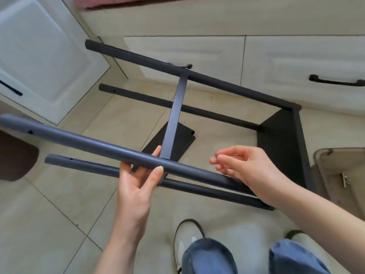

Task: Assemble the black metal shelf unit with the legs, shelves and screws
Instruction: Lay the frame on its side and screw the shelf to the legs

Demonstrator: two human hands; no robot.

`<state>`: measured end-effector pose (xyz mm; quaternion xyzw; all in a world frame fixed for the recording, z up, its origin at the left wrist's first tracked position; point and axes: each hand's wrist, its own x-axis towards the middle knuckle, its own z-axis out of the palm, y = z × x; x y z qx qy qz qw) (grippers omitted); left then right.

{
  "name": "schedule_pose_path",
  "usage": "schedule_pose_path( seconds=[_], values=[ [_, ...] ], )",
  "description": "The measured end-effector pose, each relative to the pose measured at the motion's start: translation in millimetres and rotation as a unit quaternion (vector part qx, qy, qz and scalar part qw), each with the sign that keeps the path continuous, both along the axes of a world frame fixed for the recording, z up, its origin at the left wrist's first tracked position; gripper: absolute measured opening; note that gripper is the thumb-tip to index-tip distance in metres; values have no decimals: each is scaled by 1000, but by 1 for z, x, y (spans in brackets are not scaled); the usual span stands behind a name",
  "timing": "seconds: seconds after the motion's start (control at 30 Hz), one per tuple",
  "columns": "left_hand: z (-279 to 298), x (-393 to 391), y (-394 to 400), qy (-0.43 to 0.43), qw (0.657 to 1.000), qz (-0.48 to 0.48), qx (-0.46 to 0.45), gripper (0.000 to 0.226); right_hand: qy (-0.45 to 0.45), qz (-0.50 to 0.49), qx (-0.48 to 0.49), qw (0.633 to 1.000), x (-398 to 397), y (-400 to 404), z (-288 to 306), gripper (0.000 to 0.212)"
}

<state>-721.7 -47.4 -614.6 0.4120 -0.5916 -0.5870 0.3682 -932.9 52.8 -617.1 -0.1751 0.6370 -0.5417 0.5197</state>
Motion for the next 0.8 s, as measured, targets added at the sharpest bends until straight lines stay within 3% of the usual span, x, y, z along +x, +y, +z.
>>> schedule_pose_path(
  seconds=[0.1,0.2,0.27,0.43,0.57,0.67,0.73,0.8],
  values=[
    [-19,11,-8,18,999,13,36,78,-45,3,-4,999,2,-8,-10,15],
    [-32,18,-13,28,997,15,68,108,-88,12,0,996,3,-16,-19,17],
    [-39,23,-17,30,995,22,90,114,-117,15,1,993,5,-22,-21,21],
    [-55,31,-25,48,989,40,135,114,-154,46,23,987,9,-40,-31,26],
    [-74,41,-24,57,985,63,153,72,-130,101,58,985,18,-53,-40,25],
    [-87,46,-23,60,981,78,168,63,-131,132,69,980,25,-65,-45,26],
    [-91,49,-25,70,978,79,182,65,-123,169,78,975,29,-75,-48,24],
    [-94,49,-27,74,974,82,196,83,-127,206,81,967,34,-85,-52,15]
  ],
)
